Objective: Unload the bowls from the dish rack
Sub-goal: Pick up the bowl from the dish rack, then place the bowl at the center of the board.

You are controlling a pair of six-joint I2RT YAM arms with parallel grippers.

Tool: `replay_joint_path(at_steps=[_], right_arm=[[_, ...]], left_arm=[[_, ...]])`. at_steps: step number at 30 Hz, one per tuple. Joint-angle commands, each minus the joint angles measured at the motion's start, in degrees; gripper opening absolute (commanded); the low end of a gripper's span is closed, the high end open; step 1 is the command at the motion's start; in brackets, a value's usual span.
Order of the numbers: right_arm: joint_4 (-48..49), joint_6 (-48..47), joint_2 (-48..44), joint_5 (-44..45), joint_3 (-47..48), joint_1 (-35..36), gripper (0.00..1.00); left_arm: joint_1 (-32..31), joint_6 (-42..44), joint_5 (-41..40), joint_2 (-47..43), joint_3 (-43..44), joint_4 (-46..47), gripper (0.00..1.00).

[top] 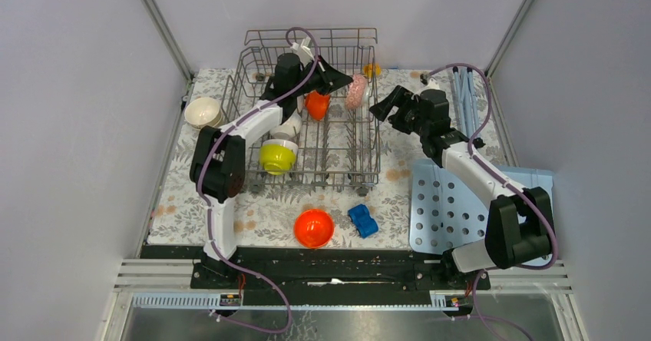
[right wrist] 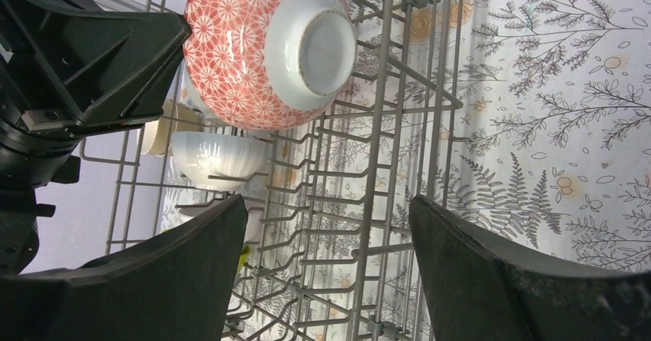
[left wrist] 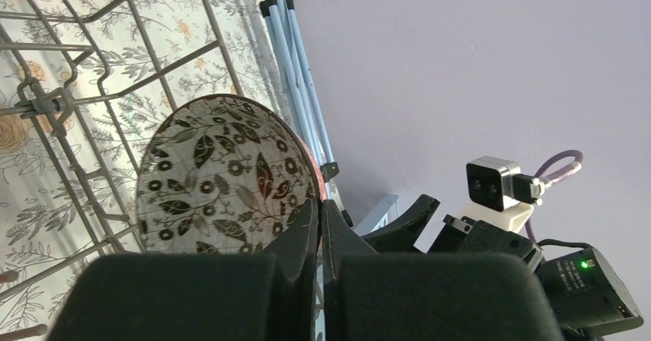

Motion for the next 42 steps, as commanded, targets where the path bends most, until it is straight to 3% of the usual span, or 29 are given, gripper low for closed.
replay_joint_path(at_steps=[1,18,42], right_arm=[[0.0,1.7,-2.2,-0.3,0.5,-0.5,0.85],[1.2,4.3,-4.8,-4.2,1.9,-0.5,0.87],[-12.0,11.2,-5.8,0.8,8.3,-0.5,0.88]], left_arm=[[-0.5,1.2,-0.7,-5.7,-0.2,4.4,0.0],[-1.3,2.5,-2.3,-9.6,-2.2,3.2,0.0],[-8.8,32.5,-14.6,-13.8,2.6,-14.8,0.0]])
